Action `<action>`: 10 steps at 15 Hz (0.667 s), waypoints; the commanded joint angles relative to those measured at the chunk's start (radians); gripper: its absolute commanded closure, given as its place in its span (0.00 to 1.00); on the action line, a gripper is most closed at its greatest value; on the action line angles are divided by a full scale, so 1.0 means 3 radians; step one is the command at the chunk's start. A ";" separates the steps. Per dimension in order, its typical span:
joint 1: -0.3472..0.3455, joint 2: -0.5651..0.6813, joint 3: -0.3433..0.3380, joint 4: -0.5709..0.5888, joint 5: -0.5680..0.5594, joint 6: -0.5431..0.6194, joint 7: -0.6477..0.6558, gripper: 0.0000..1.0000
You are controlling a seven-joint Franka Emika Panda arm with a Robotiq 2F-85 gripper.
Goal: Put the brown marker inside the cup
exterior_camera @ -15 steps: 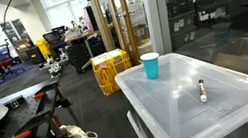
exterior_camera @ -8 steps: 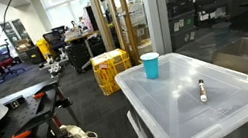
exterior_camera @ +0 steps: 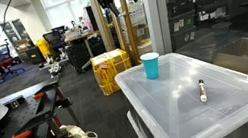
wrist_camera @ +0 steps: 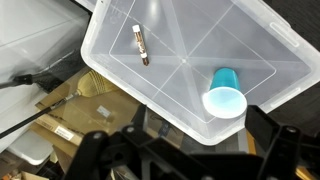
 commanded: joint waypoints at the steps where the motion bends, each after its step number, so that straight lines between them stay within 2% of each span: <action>1: -0.0051 0.0041 0.0043 0.0014 -0.0001 -0.0005 0.0004 0.00; 8: -0.0049 0.0044 0.0057 0.0014 0.0000 -0.0005 0.0004 0.00; 10: -0.0067 0.0042 0.0076 -0.0031 -0.0199 0.0073 0.0223 0.00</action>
